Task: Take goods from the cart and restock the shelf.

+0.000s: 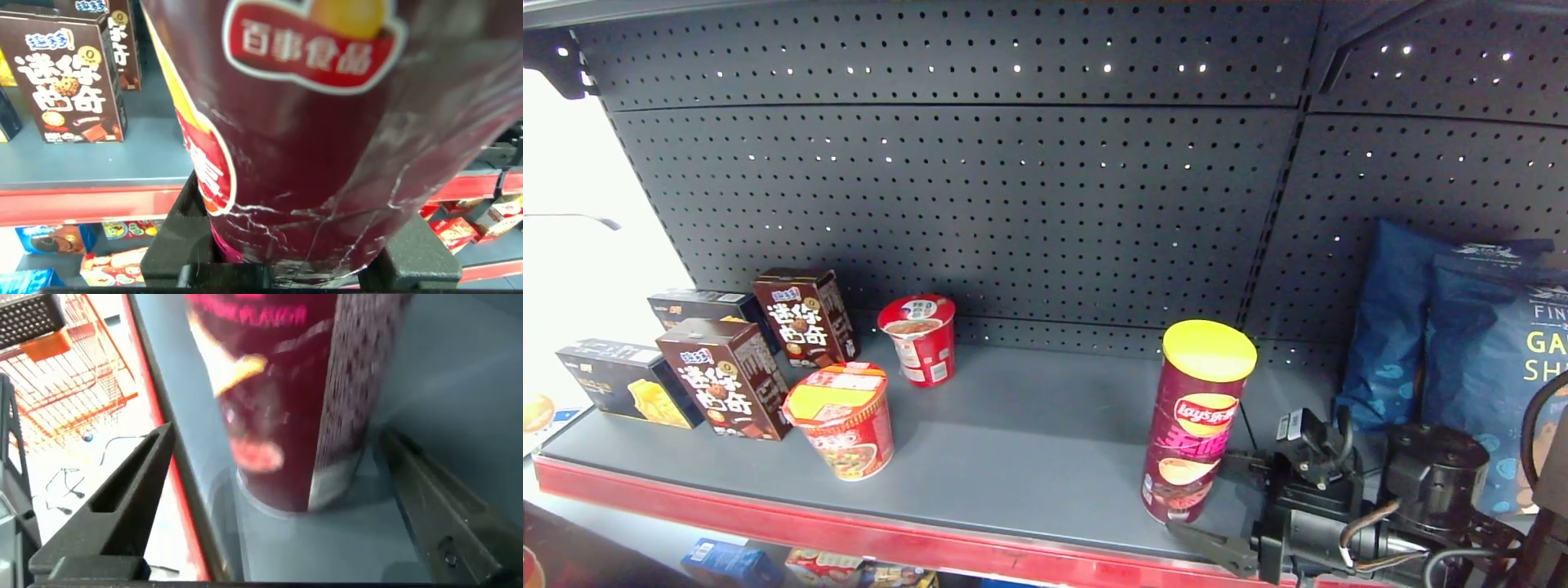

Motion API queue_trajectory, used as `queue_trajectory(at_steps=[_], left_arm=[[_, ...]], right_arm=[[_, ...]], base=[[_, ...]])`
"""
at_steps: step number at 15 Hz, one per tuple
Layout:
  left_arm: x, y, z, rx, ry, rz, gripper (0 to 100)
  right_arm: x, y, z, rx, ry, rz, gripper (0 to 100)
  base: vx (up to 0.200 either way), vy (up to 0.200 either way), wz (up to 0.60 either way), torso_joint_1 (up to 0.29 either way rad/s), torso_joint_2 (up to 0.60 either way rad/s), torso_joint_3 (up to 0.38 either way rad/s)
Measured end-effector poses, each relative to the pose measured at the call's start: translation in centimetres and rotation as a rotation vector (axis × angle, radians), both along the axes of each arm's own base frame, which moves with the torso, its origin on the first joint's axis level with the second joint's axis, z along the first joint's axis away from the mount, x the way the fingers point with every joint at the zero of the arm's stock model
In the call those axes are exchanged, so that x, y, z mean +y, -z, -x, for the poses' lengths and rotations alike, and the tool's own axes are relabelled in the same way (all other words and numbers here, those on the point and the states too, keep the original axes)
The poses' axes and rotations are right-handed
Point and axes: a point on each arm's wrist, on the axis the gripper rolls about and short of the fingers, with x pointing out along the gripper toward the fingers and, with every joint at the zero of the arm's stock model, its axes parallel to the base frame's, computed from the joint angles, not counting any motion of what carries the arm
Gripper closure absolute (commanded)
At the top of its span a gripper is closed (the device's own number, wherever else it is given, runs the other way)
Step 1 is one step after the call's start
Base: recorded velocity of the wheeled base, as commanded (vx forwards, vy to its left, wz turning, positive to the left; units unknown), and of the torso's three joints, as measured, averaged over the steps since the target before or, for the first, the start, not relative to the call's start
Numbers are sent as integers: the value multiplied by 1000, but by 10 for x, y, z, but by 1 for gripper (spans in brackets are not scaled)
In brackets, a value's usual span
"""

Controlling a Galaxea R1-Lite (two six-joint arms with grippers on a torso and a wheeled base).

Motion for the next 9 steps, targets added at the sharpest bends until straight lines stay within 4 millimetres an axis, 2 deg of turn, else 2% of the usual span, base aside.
queue_trajectory(at_steps=[5, 9], left_arm=[[0, 1, 0, 1, -1, 0, 100], [0, 0, 0, -1, -3, 0, 100]], right_arm=[[-22, -12, 12, -23, 58, -10, 0], [-33, -28, 36, -65, 65, -28, 0]], base=[[0, 0, 0, 0, 0, 0], [0, 0, 0, 0, 0, 0]])
